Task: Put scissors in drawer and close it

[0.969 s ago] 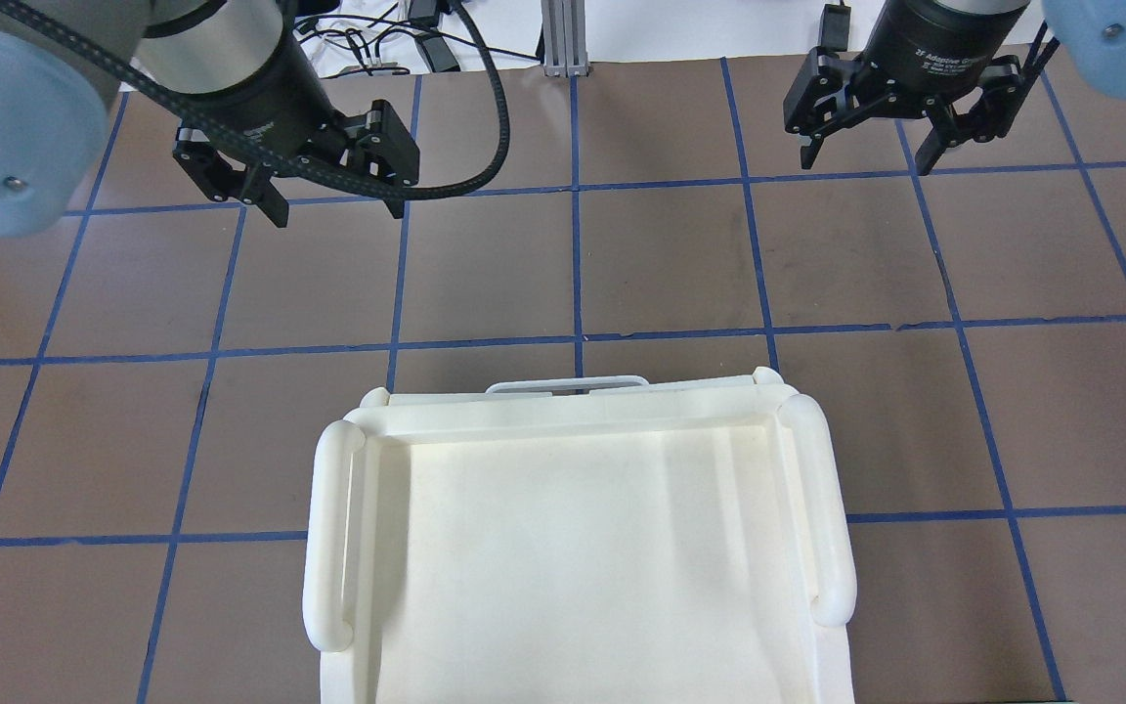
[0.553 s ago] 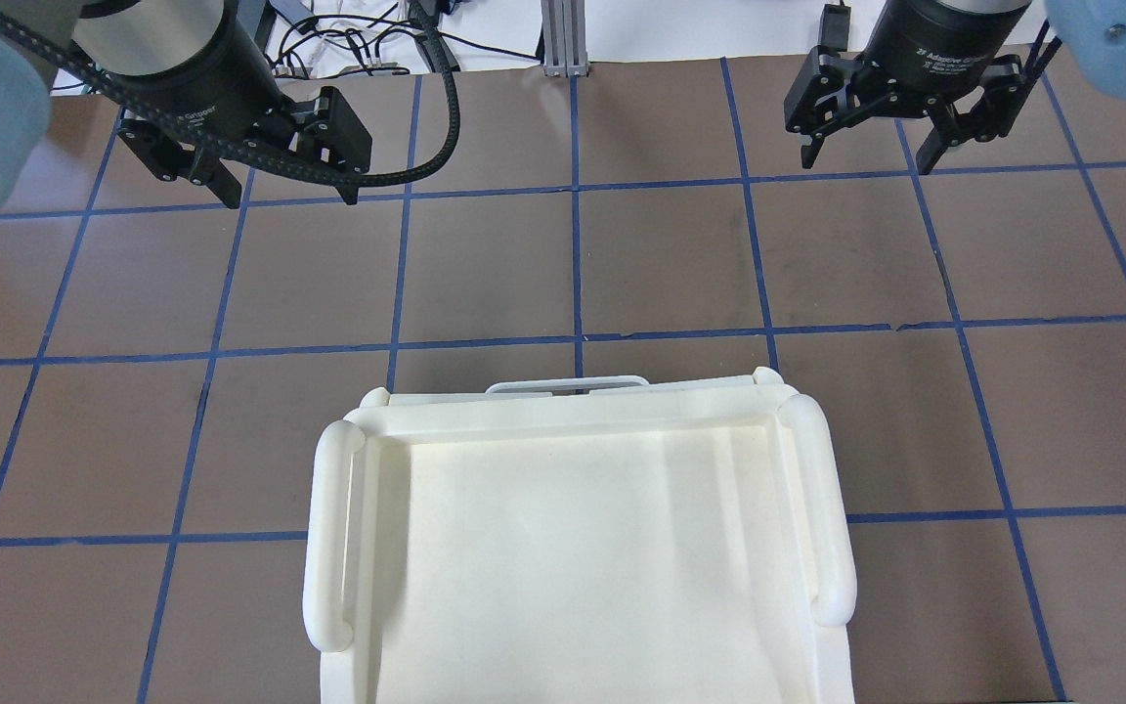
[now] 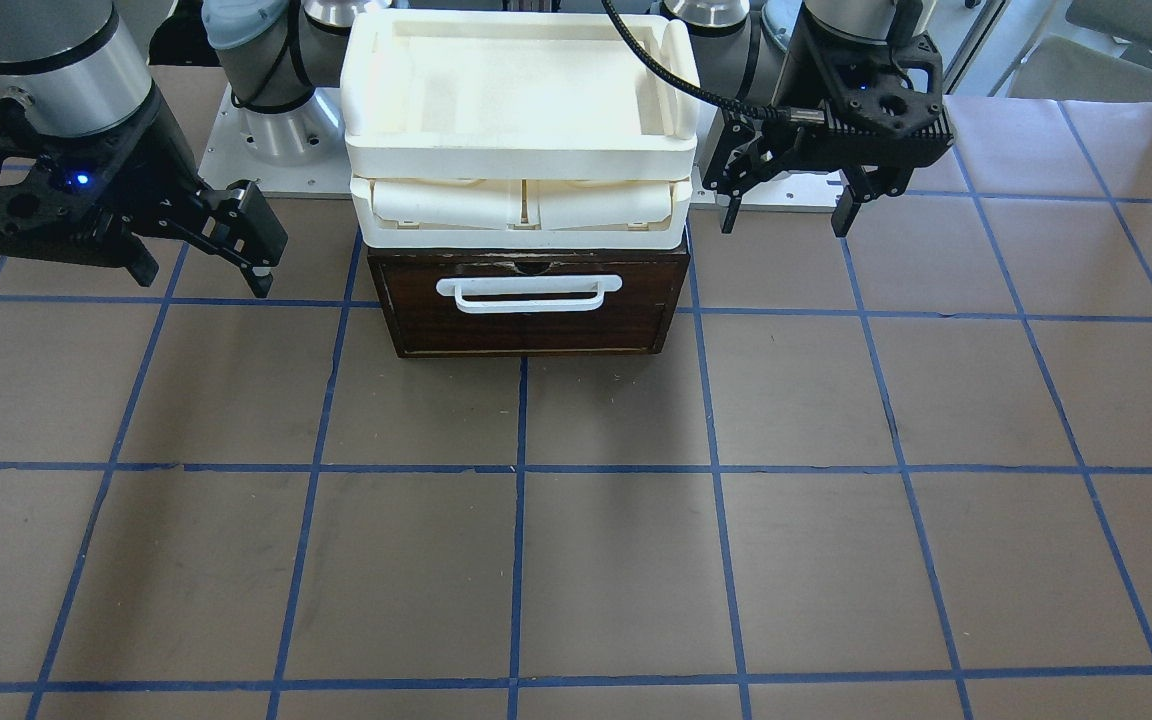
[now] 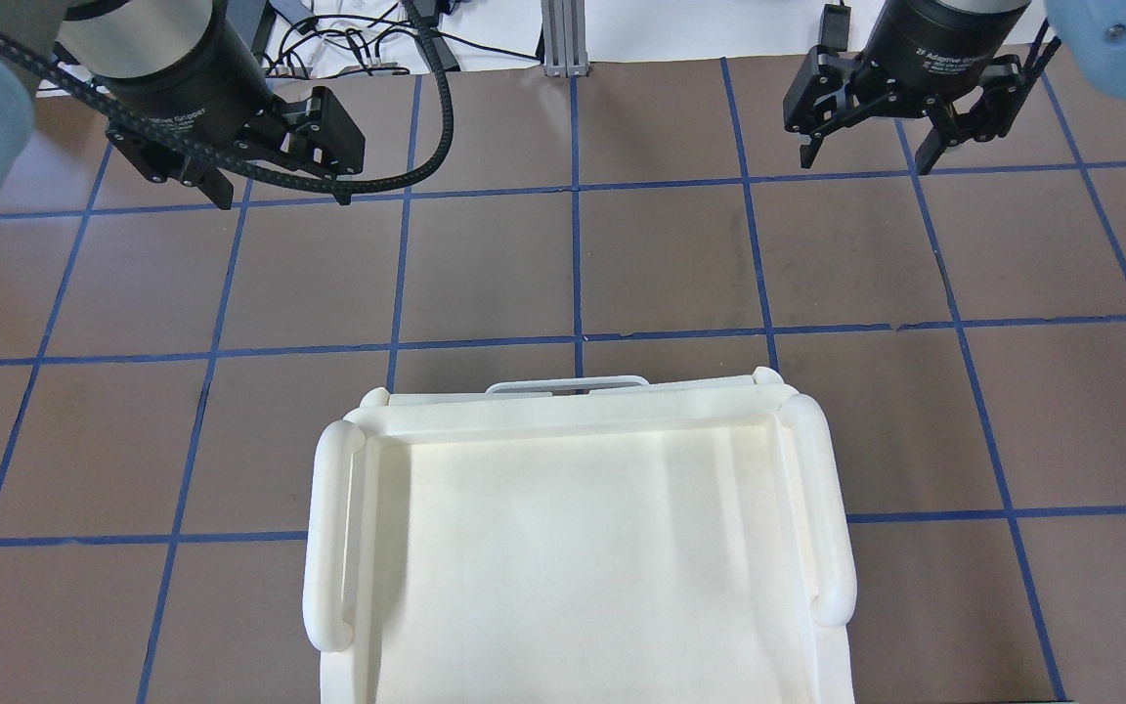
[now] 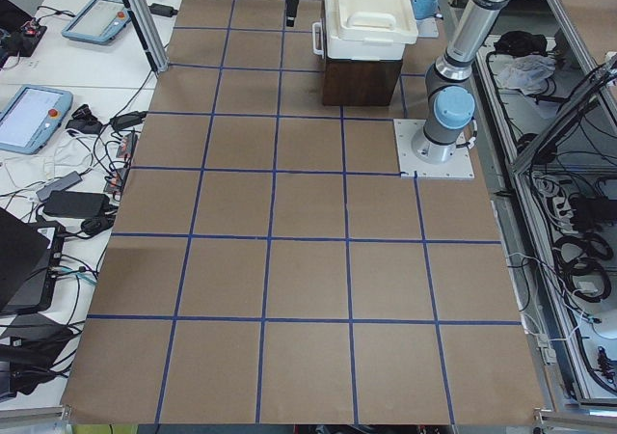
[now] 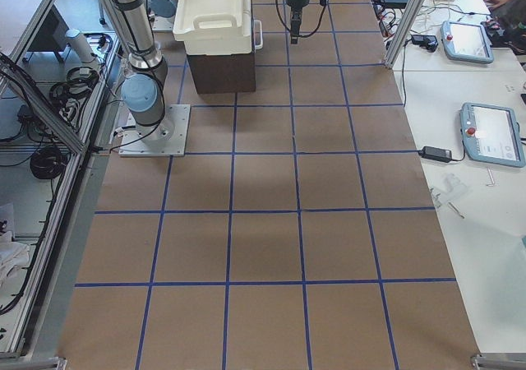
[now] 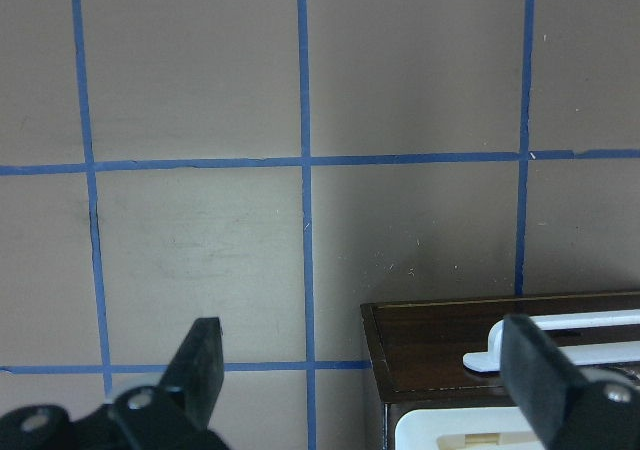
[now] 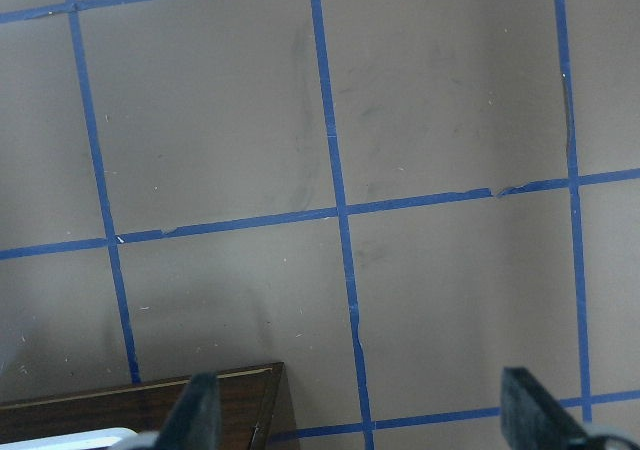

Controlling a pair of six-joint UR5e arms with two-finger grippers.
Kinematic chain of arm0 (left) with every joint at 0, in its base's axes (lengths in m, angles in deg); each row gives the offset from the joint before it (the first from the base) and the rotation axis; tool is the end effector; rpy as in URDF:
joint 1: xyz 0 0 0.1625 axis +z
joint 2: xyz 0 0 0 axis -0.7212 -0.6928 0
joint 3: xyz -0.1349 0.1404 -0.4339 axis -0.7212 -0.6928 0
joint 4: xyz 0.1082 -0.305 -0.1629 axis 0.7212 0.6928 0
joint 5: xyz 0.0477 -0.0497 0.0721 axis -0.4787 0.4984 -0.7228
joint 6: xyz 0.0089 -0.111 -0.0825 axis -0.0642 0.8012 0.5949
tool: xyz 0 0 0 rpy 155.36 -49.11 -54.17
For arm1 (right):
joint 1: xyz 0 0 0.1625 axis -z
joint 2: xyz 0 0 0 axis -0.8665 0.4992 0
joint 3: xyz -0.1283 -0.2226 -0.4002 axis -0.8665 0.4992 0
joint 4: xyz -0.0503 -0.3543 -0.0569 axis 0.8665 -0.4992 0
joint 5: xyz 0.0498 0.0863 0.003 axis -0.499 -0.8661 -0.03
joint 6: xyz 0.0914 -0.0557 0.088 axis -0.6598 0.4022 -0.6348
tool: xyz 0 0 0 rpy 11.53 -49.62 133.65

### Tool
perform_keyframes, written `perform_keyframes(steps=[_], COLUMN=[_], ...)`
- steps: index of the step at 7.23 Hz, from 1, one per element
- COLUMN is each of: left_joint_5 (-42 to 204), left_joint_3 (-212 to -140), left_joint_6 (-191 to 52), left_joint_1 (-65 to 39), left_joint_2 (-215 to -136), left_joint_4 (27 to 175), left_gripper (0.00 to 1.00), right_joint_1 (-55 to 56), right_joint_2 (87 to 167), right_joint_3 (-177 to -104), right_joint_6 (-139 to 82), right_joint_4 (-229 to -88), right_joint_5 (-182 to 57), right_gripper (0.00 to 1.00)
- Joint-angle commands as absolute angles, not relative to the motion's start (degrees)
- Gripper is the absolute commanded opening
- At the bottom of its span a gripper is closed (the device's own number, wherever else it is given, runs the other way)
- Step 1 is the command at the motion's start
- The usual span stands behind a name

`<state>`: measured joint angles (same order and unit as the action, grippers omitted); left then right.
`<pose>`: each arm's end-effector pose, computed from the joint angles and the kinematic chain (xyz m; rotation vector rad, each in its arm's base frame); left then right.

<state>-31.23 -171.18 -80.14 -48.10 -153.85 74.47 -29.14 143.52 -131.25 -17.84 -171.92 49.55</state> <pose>-0.1635 -0.4230 0.5475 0.0120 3.1329 -0.1867 0.1290 -0.4754 0.5179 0.1838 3.1157 -0.0660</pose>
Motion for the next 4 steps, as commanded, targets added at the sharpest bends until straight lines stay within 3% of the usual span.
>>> perform_keyframes(steps=[1, 4], left_joint_5=[-31.2, -31.3], left_joint_3=[-171.3, -171.3], left_joint_6=[-80.1, -80.1], left_joint_1=[-48.1, -48.1], left_joint_2=[-153.6, -153.3], left_joint_4=[74.7, 74.8], left_gripper=[1.0, 1.0], right_joint_1=[-29.1, -29.2], right_joint_2=[143.5, 143.5], right_joint_3=[-131.3, -131.3], right_joint_6=[-17.8, -17.8], right_joint_4=[-171.9, -171.7], right_joint_5=[49.6, 49.7], right_gripper=[1.0, 1.0])
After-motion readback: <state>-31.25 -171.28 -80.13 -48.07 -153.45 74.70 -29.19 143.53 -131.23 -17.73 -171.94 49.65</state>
